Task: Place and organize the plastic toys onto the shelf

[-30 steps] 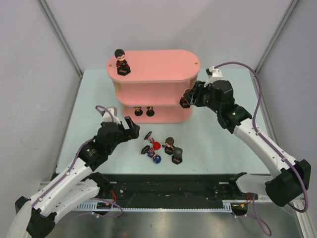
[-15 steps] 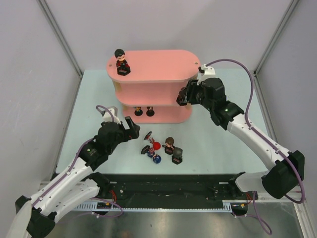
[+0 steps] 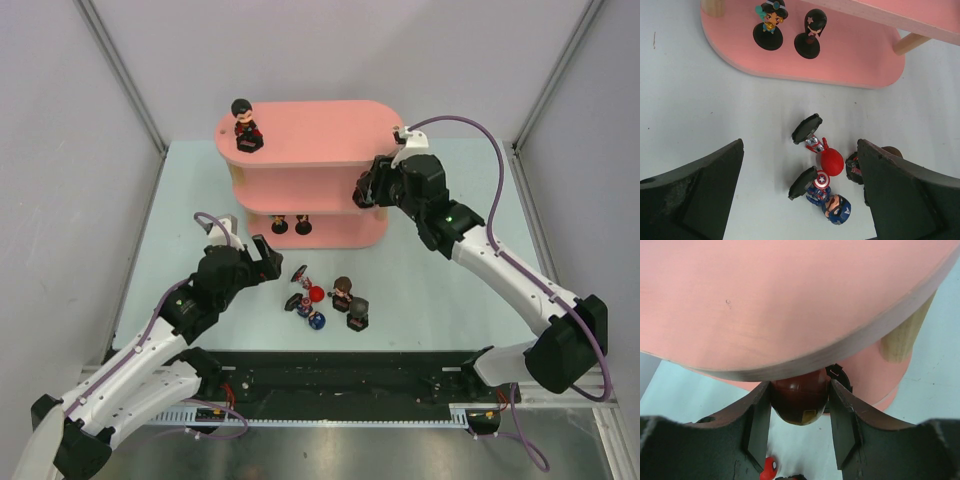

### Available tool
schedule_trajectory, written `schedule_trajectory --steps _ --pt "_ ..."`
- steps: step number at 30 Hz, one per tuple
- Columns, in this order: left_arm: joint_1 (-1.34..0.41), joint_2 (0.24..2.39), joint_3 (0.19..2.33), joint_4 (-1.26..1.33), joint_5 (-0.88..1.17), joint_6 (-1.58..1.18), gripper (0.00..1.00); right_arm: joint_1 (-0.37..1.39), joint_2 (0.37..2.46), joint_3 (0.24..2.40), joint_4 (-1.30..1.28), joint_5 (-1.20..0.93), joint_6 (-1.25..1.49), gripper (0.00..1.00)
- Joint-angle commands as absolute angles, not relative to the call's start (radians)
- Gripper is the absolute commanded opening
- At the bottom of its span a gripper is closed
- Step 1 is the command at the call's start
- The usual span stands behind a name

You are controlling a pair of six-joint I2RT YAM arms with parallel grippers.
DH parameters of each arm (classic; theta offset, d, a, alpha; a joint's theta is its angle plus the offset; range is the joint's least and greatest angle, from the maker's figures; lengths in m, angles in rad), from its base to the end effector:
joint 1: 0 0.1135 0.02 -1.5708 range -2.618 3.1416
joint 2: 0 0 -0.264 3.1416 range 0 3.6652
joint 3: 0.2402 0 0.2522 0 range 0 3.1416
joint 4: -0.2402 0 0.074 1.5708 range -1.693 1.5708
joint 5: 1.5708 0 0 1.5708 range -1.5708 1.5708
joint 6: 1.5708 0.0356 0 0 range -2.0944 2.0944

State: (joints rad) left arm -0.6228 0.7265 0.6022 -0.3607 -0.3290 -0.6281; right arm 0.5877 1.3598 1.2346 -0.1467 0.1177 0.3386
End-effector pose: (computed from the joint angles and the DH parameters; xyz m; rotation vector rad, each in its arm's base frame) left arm 0.1435 -0.0889 0.2678 -0.2104 2.0464 -0.4476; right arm 0.2691 0.1743 0.3712 -0.1495 1.8691 0.5367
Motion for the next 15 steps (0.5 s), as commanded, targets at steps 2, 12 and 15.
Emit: schedule_trajectory --steps 2,12,15 --pt "-0.626 0.721 0.620 -0.336 -0.319 -0.614 1.00 0.612 1.374 1.289 -0.081 0.167 0.327 0.00" --pt "-0.626 0.729 0.640 -0.334 -0.311 -0.611 1.00 0.624 1.393 1.290 -0.057 0.198 0.337 0.00" --pt "-0.626 0.730 0.641 -0.333 -0.310 -0.611 1.00 0.624 1.396 1.289 -0.054 0.198 0.337 0.00"
